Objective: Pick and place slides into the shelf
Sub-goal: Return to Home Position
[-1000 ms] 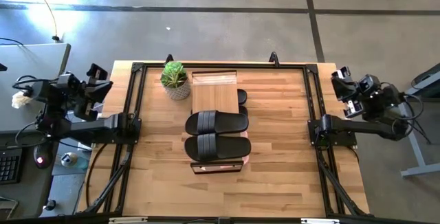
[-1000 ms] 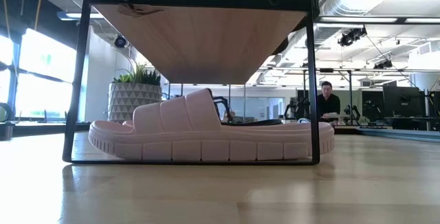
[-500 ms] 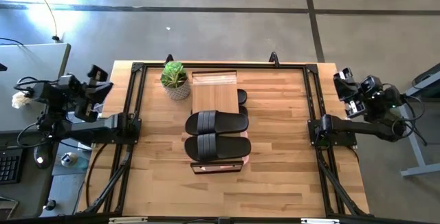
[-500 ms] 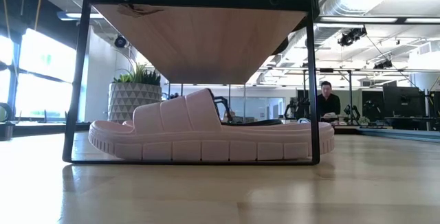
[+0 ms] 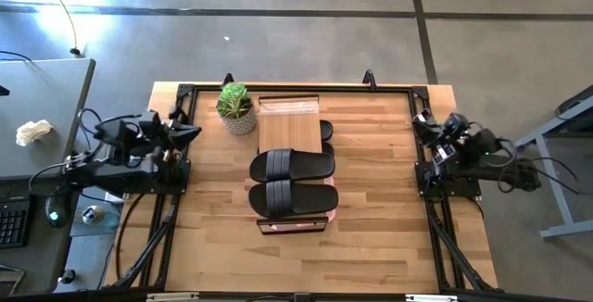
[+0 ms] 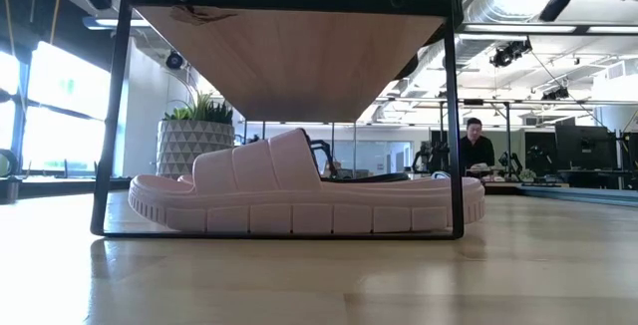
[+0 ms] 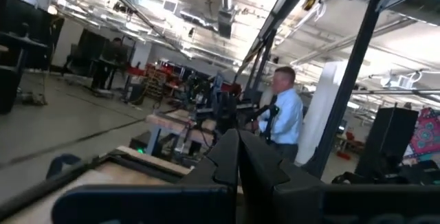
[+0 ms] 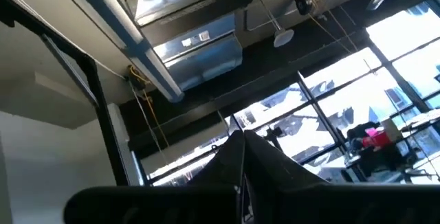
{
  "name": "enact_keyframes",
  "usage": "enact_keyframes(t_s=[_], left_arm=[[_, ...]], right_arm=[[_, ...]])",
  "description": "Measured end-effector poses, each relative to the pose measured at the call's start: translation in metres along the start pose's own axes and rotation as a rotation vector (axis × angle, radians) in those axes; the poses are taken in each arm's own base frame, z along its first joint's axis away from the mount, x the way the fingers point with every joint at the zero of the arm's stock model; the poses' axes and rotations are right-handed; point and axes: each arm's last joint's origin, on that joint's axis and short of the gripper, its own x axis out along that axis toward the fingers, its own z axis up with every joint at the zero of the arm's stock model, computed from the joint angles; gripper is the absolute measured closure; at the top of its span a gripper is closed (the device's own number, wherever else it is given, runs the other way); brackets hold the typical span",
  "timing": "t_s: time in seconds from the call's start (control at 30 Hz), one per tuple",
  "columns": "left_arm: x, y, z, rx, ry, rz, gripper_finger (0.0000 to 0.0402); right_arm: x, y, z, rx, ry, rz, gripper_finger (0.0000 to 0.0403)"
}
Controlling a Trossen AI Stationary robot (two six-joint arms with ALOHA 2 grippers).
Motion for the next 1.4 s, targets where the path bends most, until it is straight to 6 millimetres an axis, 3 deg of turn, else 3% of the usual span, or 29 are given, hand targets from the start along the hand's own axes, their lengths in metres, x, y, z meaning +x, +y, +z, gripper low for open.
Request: enact_keyframes(t_s=[0.27,0.47,0.83,1.13,1.4], left_arm=[[0.01,0.013,-0.037,-0.086,0.011,-0.006,0.0401],[0.014,0.022,-0.063,-0.138,0.002,-0.01,0.0401],[0.014,0.031,-0.087,-0.183,0.059,0.019,0.0401],[0.013,0.037,-0.105,-0.132,0.179,0.07,0.0401],[0.009,0.042,-0.117,-0.128,0.287,0.142,0.0398]], right_arm=[[-0.007,-0.014,-0.026,0.079,0.063,-0.063,0.0403],[-0.009,-0.018,-0.033,0.111,0.085,-0.088,0.0403],[-0.012,-0.024,-0.046,0.147,0.217,-0.157,0.0403],[-0.017,-0.03,-0.06,-0.041,0.4,-0.184,0.0403],[-0.027,-0.039,-0.075,-0.486,0.624,-0.168,0.0403]])
